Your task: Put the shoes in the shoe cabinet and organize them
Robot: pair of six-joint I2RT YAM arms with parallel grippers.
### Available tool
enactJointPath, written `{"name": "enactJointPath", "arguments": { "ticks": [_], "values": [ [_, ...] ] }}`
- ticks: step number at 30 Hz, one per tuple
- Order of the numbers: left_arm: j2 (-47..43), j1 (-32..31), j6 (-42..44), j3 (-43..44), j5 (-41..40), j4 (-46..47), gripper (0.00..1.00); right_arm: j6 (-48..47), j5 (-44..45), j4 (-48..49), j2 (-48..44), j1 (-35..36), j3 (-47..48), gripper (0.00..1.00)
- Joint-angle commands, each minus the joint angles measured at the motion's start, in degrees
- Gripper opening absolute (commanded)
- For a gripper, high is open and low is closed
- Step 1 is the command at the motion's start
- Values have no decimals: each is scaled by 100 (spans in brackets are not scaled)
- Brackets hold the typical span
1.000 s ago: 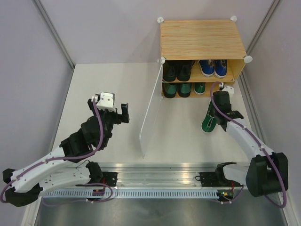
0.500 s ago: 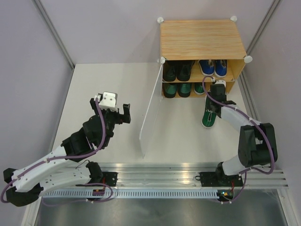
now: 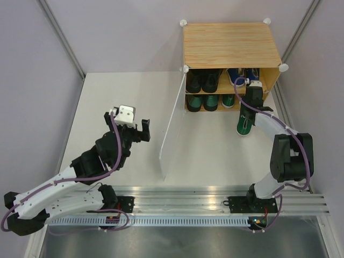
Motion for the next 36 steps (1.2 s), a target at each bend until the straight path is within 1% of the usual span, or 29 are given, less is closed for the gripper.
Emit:
{"name": "enactJointPath", "arguments": {
  "ticks": [1, 6, 7, 13, 23, 26, 27, 29, 30, 32, 33, 35, 36],
  "values": [
    [15, 24, 79, -6, 111, 43, 100, -259, 118, 620, 65, -53, 362, 1],
    [33, 24, 105, -15, 103, 52, 100, -575, 82, 779, 434, -79, 538, 1],
    [50, 24, 114, -23, 94, 60, 100, -584, 74, 979, 521, -88, 555, 1],
    [103, 24, 140, -32, -3, 60, 100, -575, -14, 1367, 698, -114, 485, 1],
    [182, 24, 193, -41, -38, 69, 100, -514, -84, 1421, 1023, -167, 635, 1],
    [217, 24, 193, -41, -38, 69, 100, -426, 65, 1368, 1014, -167, 696, 7],
    [226, 24, 202, -41, -38, 78, 100, -374, 100, 1333, 1006, -167, 722, 13],
    [253, 24, 202, -41, -38, 69, 100, -312, 179, 1202, 988, -167, 792, 19],
    [261, 33, 210, -41, -38, 78, 100, -311, 179, 1183, 970, -167, 810, 27],
    [270, 33, 211, -41, -38, 69, 100, -164, 144, 1157, 892, -167, 775, 36],
    [270, 24, 211, -50, -29, 69, 100, -145, 135, 1139, 865, -176, 766, 46],
    [270, 24, 228, -50, -38, 69, 100, -48, 126, 1043, 786, -176, 749, 55],
    [270, 33, 228, -50, -38, 69, 100, -22, 126, 1025, 742, -167, 723, 63]
  ]
}}
